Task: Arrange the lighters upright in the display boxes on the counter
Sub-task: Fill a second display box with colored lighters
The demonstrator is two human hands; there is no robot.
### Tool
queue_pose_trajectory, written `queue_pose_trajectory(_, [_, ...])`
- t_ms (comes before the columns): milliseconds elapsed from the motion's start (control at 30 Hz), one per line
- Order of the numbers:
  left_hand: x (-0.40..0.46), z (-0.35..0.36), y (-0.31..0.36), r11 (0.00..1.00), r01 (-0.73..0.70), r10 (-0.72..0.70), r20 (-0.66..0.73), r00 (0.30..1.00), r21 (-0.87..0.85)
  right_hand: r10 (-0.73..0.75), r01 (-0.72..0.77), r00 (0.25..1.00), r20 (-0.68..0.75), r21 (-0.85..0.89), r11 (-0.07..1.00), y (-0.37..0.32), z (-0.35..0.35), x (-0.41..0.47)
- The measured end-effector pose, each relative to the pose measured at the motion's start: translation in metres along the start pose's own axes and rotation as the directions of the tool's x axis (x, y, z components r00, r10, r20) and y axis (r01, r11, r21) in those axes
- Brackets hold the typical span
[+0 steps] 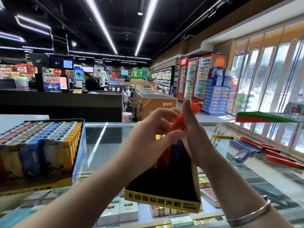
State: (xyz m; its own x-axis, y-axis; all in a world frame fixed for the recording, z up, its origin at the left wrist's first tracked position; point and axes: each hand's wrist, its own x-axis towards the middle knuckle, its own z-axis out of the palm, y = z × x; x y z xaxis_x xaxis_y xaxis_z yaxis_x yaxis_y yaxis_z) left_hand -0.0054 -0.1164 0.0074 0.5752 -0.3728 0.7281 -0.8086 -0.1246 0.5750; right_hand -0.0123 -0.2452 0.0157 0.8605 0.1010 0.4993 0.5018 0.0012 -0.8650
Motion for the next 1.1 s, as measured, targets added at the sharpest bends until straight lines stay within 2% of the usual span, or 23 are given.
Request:
queue_pose_trajectory(100, [0.005, -0.006, -0.001, 0.973, 0.102, -0.118, -0.064, 0.991, -0.206, -0.05, 0.049, 0.995, -0.082, -0.014, 0.999, 0.001, -0.001, 0.005])
queue_pose_trajectory(200, [0.009, -0.019, -0.001, 0.912, 0.137, -0.194, -0.111, 0.975, -0.387, -0.115, 0.101, 0.968, -0.223, -0.073, 0.992, 0.004, -0.009, 0.011])
queue_pose_trajectory(267, [0.011, -0.026, 0.0, 0.9, 0.143, -0.211, -0.124, 0.97, -0.411, -0.079, 0.026, 0.932, -0.355, -0.151, 0.988, 0.007, -0.02, 0.014])
queue_pose_trajectory(333, [0.013, -0.028, 0.002, 0.923, 0.152, -0.2, -0.102, 0.975, -0.353, 0.016, -0.127, 0.903, -0.43, -0.23, 0.965, 0.011, -0.028, 0.016])
queue_pose_trajectory(400, [0.013, -0.027, 0.003, 0.941, 0.156, -0.184, -0.066, 0.981, -0.301, 0.123, -0.255, 0.898, -0.423, -0.269, 0.929, 0.015, -0.032, 0.017])
queue_pose_trajectory(467, [0.013, -0.026, 0.003, 0.958, 0.149, -0.159, -0.021, 0.987, -0.247, 0.208, -0.325, 0.902, -0.379, -0.275, 0.905, 0.02, -0.03, 0.017])
queue_pose_trajectory(567, [0.012, -0.025, 0.001, 0.991, 0.117, -0.114, 0.063, 0.992, -0.059, 0.289, -0.382, 0.896, -0.337, -0.257, 0.888, 0.026, -0.025, 0.018])
queue_pose_trajectory(667, [0.008, -0.022, 0.0, 0.99, 0.066, -0.083, 0.131, 0.988, 0.127, 0.31, -0.405, 0.889, -0.338, -0.26, 0.877, 0.029, -0.025, 0.019])
queue_pose_trajectory(800, [0.005, -0.02, 0.0, 0.931, -0.051, -0.026, 0.205, 0.978, 0.361, 0.292, -0.395, 0.898, -0.329, -0.308, 0.866, 0.03, -0.025, 0.019])
queue_pose_trajectory(900, [0.004, -0.019, 0.001, 0.889, -0.105, -0.017, 0.261, 0.965, 0.445, 0.282, -0.388, 0.904, -0.321, -0.339, 0.857, 0.031, -0.025, 0.02])
queue_pose_trajectory(1100, [0.005, -0.018, 0.003, 0.822, -0.167, 0.01, 0.279, 0.96, 0.544, 0.265, -0.374, 0.91, -0.318, -0.354, 0.857, 0.037, -0.027, 0.022])
